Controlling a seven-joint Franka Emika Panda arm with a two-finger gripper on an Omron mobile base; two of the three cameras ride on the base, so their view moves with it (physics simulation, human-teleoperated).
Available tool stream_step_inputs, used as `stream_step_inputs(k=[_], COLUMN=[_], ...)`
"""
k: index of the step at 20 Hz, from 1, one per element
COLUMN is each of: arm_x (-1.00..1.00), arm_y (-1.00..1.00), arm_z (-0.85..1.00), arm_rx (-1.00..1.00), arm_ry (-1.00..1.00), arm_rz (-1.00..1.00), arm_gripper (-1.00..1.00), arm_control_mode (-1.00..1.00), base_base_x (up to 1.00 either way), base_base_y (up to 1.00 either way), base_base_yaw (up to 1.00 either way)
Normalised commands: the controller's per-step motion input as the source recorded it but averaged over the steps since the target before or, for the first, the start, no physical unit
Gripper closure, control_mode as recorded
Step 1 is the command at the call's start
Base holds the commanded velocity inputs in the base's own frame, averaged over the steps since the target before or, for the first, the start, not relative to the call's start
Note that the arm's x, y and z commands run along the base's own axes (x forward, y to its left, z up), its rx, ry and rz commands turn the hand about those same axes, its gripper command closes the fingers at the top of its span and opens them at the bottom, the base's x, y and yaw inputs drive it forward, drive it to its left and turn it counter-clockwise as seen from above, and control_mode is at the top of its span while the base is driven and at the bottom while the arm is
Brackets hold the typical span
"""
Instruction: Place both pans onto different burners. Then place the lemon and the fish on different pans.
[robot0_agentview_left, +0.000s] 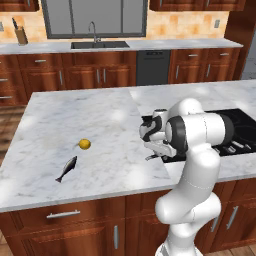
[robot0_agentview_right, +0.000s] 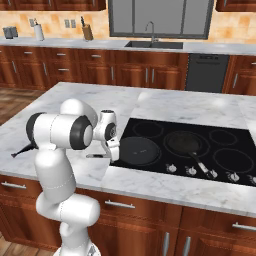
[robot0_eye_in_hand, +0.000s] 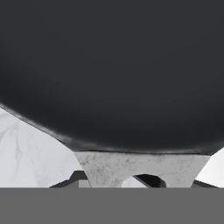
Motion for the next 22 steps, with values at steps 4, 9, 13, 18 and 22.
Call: stream_step_inputs(k=[4, 9, 13, 18, 22], arm_x=[0.0, 0.0, 0.0, 0.0, -0.01], arm_y=[-0.53, -0.6, -0.56, -0.37, -0.19], arm_z=[-0.28, -0.29, -0.31, -0.28, -0.05], arm_rx=[-0.01, -0.02, -0.02, 0.0, 0.0], arm_ry=[0.01, 0.0, 0.01, 0.01, 0.0], arm_rz=[0.0, 0.0, 0.0, 0.0, 0.0], arm_gripper=[1.0, 1.0, 1.0, -1.0, -1.0], arm_control_mode=[-1.0, -1.0, -1.0, -1.0, -1.0], base_base_x=[0.0, 0.0, 0.0, 0.0, 0.0], base_base_y=[0.0, 0.0, 0.0, 0.0, 0.0], base_base_yaw=[0.0, 0.0, 0.0, 0.0, 0.0])
